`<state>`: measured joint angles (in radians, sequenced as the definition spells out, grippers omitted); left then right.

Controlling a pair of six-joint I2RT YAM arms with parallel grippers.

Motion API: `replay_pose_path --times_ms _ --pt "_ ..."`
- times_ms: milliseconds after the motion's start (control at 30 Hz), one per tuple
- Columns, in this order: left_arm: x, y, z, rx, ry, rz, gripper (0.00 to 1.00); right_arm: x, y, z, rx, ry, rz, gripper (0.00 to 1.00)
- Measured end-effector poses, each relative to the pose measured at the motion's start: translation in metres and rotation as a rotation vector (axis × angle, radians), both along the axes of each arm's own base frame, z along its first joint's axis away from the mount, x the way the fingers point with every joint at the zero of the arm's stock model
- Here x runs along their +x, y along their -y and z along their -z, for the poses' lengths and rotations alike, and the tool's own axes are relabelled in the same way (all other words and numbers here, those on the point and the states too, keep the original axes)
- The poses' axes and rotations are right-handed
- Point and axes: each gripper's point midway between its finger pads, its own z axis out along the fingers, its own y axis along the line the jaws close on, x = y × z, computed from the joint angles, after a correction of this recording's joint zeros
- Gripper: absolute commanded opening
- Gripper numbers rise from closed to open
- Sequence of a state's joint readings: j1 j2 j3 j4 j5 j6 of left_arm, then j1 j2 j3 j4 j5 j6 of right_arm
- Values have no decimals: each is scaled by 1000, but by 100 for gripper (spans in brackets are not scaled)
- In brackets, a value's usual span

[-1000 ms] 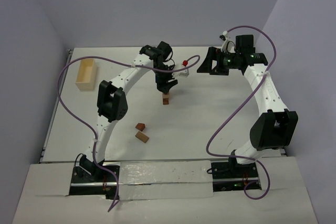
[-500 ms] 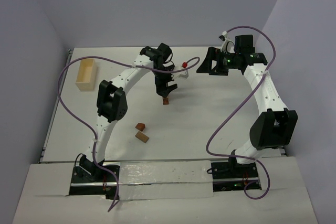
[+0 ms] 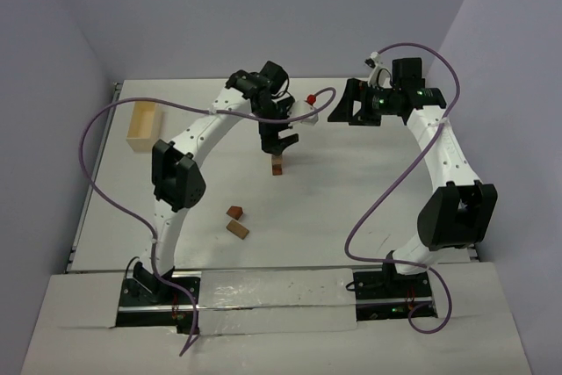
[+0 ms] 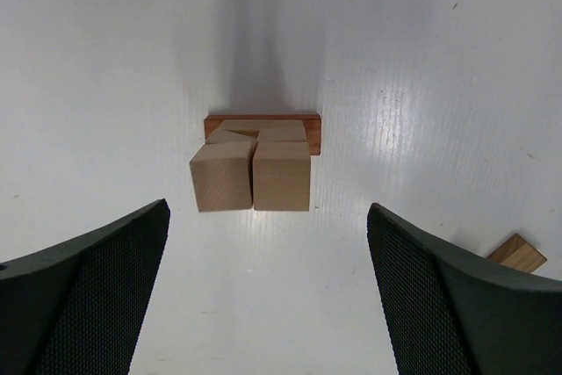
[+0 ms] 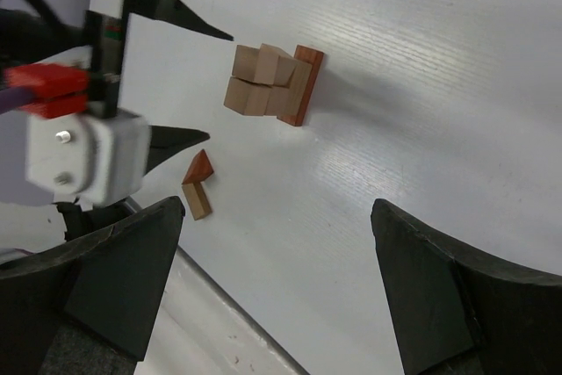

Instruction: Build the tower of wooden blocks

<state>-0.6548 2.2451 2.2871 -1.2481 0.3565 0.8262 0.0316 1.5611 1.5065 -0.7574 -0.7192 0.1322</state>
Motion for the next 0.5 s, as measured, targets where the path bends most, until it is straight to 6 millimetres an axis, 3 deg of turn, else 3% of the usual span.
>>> replay_pose_path --times_ms 100,300,400,500 --pt "-2 0 -28 -26 60 -8 99 -1 -3 0 -6 1 -7 95" --pt "-7 -12 -109 -172 208 -107 99 -1 -9 2 -30 5 -8 92" --pt "-14 -37 -138 -270 231 -240 99 0 -10 5 -56 6 1 89" --pt "-1 -71 -161 -389 238 -435 99 2 -14 9 -95 12 11 87"
